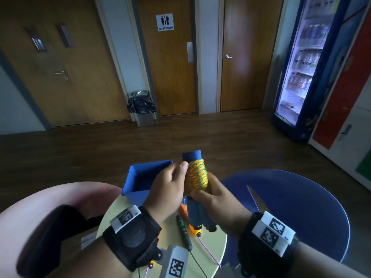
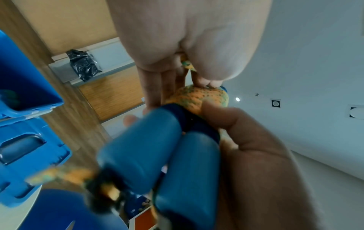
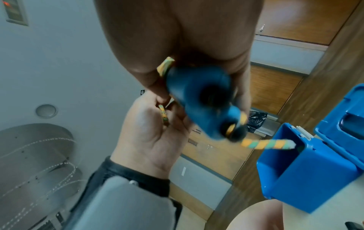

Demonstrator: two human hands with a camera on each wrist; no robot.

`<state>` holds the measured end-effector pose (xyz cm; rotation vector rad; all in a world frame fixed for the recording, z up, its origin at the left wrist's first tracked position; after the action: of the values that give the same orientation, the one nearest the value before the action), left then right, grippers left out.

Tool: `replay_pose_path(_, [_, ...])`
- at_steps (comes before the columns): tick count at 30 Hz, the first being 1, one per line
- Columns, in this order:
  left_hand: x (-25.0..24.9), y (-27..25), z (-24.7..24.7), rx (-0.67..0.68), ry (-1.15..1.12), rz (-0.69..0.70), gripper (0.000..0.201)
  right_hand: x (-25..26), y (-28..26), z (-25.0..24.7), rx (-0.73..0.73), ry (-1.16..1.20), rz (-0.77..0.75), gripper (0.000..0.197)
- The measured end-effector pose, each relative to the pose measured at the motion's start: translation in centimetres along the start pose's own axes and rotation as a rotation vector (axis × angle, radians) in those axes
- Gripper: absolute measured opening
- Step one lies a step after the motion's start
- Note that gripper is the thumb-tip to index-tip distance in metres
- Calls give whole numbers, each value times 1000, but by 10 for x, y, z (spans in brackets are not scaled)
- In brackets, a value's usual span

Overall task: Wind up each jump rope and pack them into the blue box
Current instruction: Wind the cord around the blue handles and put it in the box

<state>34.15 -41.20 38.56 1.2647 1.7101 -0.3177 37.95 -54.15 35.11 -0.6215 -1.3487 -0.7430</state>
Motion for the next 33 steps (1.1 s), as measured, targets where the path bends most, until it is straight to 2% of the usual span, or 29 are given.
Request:
replay_pose_path(5, [-3,1,-2,23,-45,-6,48,24,-4,-1,75,74,-56,66])
replay_pose_path(11, [-17,-4,-11,26,-93,51,60,30,-7,1,117,132,3,69])
replay_pose_path(14, [-22,-8,-17,37,-47,118,66,30,-10,3,157,155,14,74])
replay_pose_path(17, [-21,-5,-21,64,78,154,68,31,-12,1,172,121,9,72])
replay_pose_path(21, [-31,-6,-29,35,528,453,61,33,-13,-8,139,-97,-24,70])
replay_pose_path(25, [-24,-6,-32,80,661,467,57,33,-16,-7,164,-194,-16,70])
replay_pose_path(28, [-29,-9,-32,98,577,475,44,37,-20,-2,207,-24,26,66])
replay_pose_path(33, [-26,-11,-34,264,77,334,39,44,-27,2,342,375,120,62])
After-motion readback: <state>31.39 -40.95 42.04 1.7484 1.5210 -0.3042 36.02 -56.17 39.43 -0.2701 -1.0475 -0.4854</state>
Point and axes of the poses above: each hand's wrist, its own y-axis towards the middle knuckle, its own z-axis out of the palm, x = y × z, the point moved 7 cm from there along y, towards the middle knuckle, and after that the axes turned 8 degrees about y, right-handed, at the moved point
